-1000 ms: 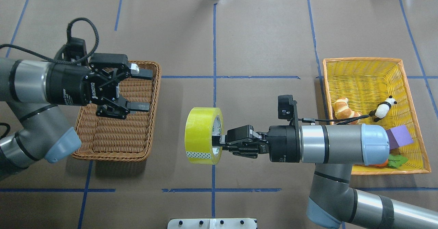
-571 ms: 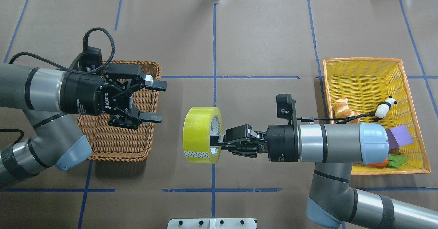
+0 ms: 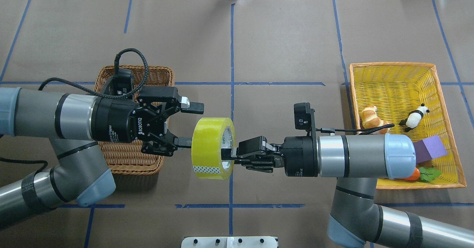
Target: Move tape to another basket
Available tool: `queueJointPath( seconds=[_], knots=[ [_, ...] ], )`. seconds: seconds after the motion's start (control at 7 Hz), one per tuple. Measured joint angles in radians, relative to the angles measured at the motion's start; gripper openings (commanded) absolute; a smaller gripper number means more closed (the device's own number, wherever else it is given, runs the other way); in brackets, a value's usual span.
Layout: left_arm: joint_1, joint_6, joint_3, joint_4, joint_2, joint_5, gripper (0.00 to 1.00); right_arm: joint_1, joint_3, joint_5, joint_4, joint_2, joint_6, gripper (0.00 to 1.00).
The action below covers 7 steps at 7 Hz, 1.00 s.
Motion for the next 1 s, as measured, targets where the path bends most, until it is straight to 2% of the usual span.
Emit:
queueJointPath(
  seconds=[1.0],
  knots=[
    [0.033, -0.001, -0.001, 0.008, -0.02, 0.023, 1.0, -0.02, -0.009, -0.011, -0.006, 0.009, -0.002, 0.0]
  ],
)
